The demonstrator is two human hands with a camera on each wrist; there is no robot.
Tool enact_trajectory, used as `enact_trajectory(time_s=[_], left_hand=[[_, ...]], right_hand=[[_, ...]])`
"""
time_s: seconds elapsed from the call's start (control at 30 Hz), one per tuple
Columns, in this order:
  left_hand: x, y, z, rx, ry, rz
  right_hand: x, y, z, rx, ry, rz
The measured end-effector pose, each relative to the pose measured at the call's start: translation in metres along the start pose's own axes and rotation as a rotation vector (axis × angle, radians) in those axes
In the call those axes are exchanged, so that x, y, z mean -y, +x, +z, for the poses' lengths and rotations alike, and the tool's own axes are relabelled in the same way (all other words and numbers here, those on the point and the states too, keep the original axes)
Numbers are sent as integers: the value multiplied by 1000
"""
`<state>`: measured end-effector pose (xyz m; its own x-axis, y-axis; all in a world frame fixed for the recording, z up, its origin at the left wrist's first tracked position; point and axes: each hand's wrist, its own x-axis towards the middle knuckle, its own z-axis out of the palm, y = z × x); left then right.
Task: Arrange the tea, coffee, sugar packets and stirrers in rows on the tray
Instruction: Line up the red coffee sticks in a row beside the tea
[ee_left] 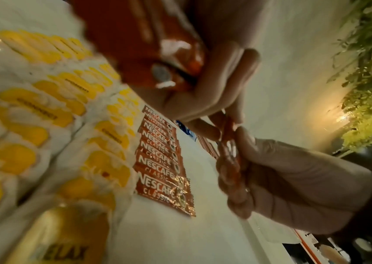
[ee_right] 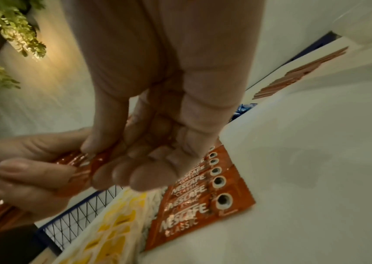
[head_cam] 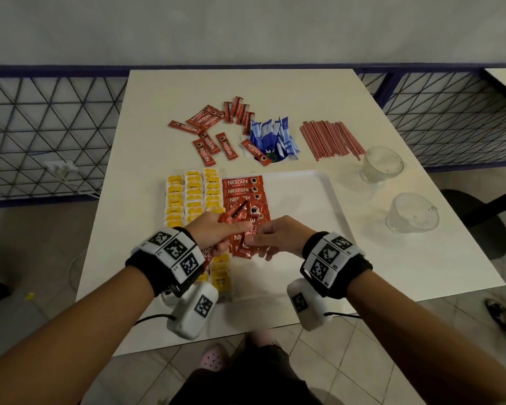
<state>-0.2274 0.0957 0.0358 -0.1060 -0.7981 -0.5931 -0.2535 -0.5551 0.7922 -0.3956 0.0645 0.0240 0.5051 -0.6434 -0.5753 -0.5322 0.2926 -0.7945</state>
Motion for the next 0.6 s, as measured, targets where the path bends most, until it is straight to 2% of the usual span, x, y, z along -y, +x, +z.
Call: enact_trajectory(time_s=[0.07,0.2,0.3,0.47,0.6], left_hand=[[0,0,2,19,54,4],[-2,4,6,7,301,27],[-4,5,14,22,445,69],[0,7,23,13,500,81],[7,10,24,-22,537,85]], right_hand=[[-1,-3,-2,21,-31,17],[-2,-5,-14,-99,50,-25],[-4,-7,-23,-110,29,-5],[-16,-8,-34,-109,-287,85],[-28,-9,-32,-67,-205,115]])
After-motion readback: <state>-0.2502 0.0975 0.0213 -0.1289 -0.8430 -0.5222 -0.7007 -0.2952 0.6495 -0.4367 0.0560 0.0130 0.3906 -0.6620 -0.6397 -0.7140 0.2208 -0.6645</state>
